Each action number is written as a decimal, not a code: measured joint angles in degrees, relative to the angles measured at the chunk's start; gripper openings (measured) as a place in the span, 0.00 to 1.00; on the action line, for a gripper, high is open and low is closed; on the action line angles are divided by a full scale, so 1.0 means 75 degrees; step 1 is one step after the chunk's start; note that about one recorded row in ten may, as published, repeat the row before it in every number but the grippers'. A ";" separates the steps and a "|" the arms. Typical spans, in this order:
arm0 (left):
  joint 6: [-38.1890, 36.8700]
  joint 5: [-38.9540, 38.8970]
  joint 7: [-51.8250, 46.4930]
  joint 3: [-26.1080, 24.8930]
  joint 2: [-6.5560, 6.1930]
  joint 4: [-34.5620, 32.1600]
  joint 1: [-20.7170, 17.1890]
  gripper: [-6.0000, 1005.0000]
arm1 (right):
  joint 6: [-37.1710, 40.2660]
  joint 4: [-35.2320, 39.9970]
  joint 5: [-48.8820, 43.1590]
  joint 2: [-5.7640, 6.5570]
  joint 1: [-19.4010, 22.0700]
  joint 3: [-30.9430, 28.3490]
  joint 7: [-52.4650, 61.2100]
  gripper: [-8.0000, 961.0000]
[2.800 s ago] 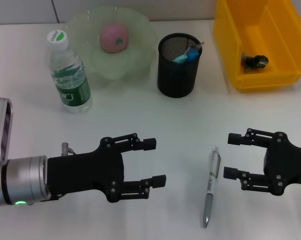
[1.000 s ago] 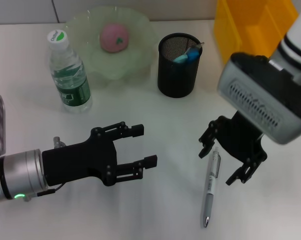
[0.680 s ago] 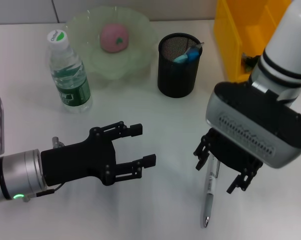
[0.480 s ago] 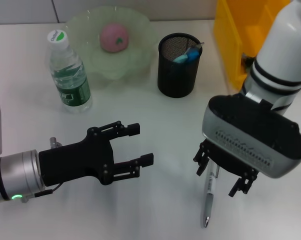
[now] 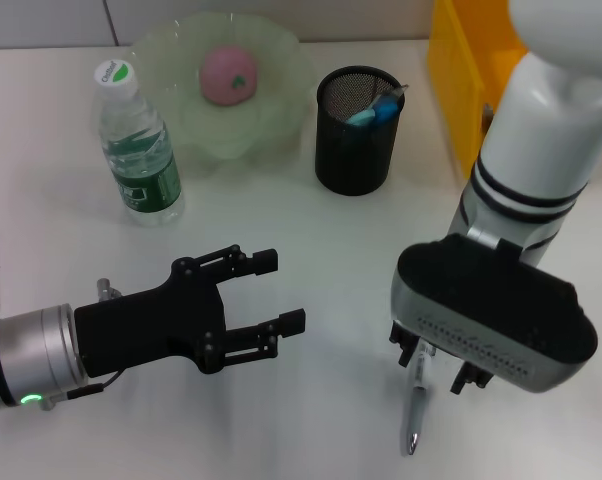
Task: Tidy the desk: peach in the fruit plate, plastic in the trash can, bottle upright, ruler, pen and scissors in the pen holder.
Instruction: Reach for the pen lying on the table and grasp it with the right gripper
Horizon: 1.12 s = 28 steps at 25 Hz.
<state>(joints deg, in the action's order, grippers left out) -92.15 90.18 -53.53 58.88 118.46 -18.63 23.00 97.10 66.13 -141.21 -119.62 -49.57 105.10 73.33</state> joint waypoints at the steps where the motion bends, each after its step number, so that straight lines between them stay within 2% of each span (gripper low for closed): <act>1: -0.0001 0.0000 0.0000 -0.0002 0.0001 0.0000 -0.0005 0.77 | -0.0067 -0.0011 -0.0011 0.0000 0.0001 0.0085 0.0000 0.70; 10: 0.0010 0.0000 0.0000 -0.0013 0.0003 0.0000 -0.0024 0.77 | -0.0287 -0.0022 -0.0022 0.0000 0.0004 0.0329 0.0001 0.54; 12: 0.0006 0.0000 0.0000 -0.0013 0.0002 0.0000 -0.0024 0.77 | -0.0399 -0.0044 -0.0028 0.0000 0.0005 0.0415 0.0001 0.45; 28: 0.0004 -0.0012 0.0000 -0.0015 -0.0010 -0.0015 -0.0003 0.77 | -0.0791 -0.0089 -0.0114 0.0000 0.0075 0.0871 -0.0012 0.36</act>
<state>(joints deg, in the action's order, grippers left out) -92.12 90.09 -53.53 58.77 118.38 -18.74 22.98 91.16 65.46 -142.07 -119.62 -49.01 111.63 73.24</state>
